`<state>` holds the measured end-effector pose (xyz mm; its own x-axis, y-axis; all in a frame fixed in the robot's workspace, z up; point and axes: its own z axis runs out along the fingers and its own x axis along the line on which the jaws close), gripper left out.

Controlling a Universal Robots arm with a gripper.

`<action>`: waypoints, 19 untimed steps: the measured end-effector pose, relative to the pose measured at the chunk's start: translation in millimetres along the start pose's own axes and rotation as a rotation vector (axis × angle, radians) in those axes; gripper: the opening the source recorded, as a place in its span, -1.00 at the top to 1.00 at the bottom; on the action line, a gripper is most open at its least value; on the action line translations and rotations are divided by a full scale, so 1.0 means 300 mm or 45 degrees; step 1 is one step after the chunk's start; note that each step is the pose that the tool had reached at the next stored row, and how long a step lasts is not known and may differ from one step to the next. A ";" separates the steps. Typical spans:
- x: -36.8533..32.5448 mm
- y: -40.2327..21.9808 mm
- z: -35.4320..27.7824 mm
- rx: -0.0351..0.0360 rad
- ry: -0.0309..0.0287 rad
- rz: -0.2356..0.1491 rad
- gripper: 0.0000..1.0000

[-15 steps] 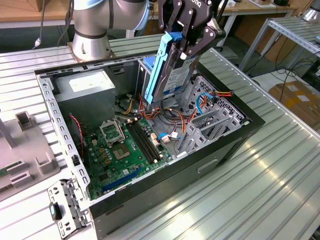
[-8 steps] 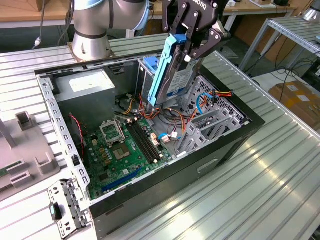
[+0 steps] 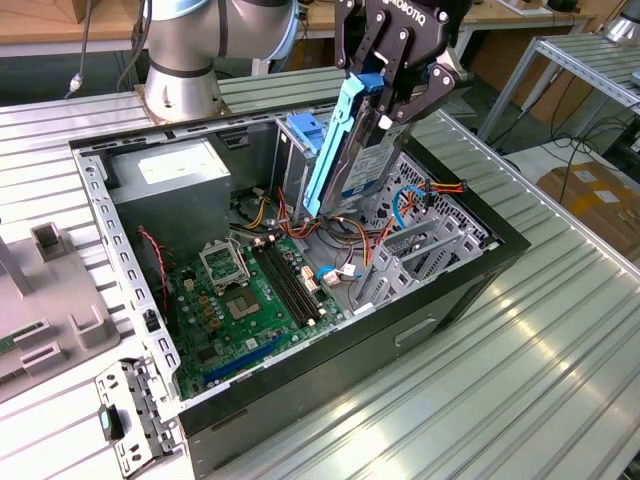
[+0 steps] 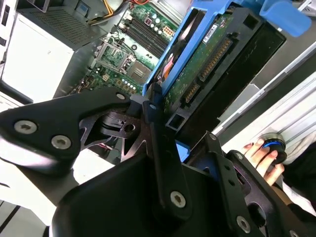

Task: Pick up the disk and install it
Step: 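Pick up the disk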

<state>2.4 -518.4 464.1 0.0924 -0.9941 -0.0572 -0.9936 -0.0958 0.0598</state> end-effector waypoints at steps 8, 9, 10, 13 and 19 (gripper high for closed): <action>0.040 -0.013 -0.002 -0.0005 -0.0005 0.000 0.26; 0.044 -0.014 -0.003 -0.0007 -0.0006 0.000 0.26; 0.047 -0.015 -0.003 -0.0006 -0.0006 0.000 0.26; 0.061 -0.020 -0.004 -0.0009 -0.0007 0.000 0.26; 0.097 -0.027 -0.006 -0.0015 -0.0015 0.001 0.26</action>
<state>13.4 -546.7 463.7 0.0917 -0.9941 -0.0584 -0.9936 -0.0953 0.0610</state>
